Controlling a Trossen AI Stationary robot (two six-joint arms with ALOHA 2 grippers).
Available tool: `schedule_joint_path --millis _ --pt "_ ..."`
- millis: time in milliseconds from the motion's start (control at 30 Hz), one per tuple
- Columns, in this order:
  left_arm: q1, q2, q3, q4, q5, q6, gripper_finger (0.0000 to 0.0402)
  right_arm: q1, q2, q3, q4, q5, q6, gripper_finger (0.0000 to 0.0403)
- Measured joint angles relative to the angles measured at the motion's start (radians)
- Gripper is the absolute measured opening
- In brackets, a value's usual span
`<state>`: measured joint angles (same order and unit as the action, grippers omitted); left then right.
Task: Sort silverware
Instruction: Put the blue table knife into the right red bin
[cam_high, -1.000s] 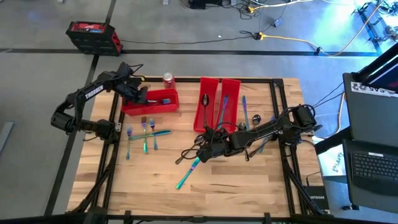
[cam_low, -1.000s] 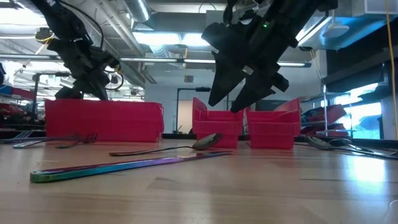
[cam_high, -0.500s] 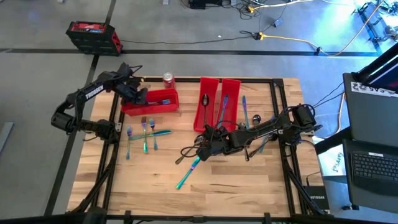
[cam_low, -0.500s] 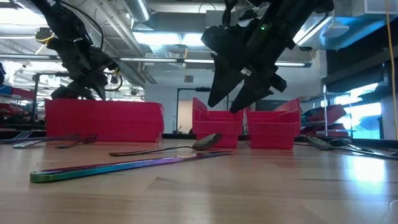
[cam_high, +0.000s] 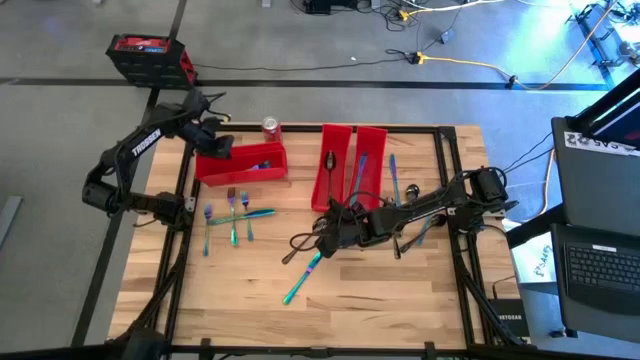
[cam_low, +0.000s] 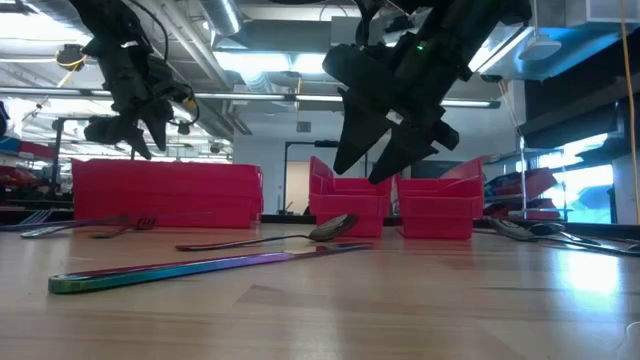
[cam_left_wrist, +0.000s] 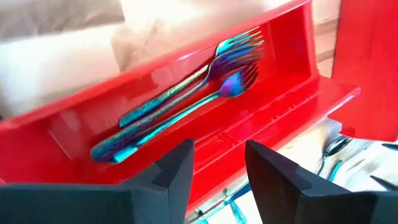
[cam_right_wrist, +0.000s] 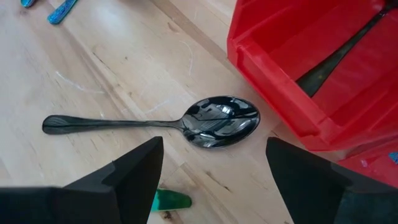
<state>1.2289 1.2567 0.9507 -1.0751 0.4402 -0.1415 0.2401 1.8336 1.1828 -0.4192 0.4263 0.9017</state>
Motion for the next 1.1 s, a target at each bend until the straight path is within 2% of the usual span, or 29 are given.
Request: schedule_joint_path --millis 67,233,433,500,633,833,967,1100 --pt "-0.01 -0.01 0.013 0.01 0.03 0.024 0.0132 0.001 0.0 0.0 -0.006 0.019 -0.02 0.027" --pt "-0.032 -0.052 0.08 0.019 0.202 0.16 0.0132 0.0 0.0 0.0 -0.07 0.025 -0.037 0.027" --pt "-0.149 -0.211 0.134 0.066 0.217 0.306 0.0132 -0.001 0.0 0.0 -0.029 0.024 -0.014 0.027" --pt "-0.216 -0.277 0.136 0.104 0.166 0.266 0.0132 -0.001 0.0 0.0 -0.006 0.016 0.006 0.027" --pt "-0.362 -0.375 0.135 0.144 0.085 0.147 0.0132 -0.013 0.0 0.0 0.059 -0.067 -0.016 0.027" --pt "-0.624 -0.459 0.135 0.187 -0.045 -0.004 0.0132 -0.014 0.0 0.0 0.088 -0.077 -0.056 0.027" --pt "-0.812 -0.463 0.133 0.196 -0.169 -0.018 0.0132 -0.011 0.0 0.0 0.091 -0.049 -0.1 0.027" --pt "-0.997 -0.46 0.069 0.337 -0.262 0.02 0.0132 -0.011 0.0 0.0 0.113 -0.037 -0.173 0.027"
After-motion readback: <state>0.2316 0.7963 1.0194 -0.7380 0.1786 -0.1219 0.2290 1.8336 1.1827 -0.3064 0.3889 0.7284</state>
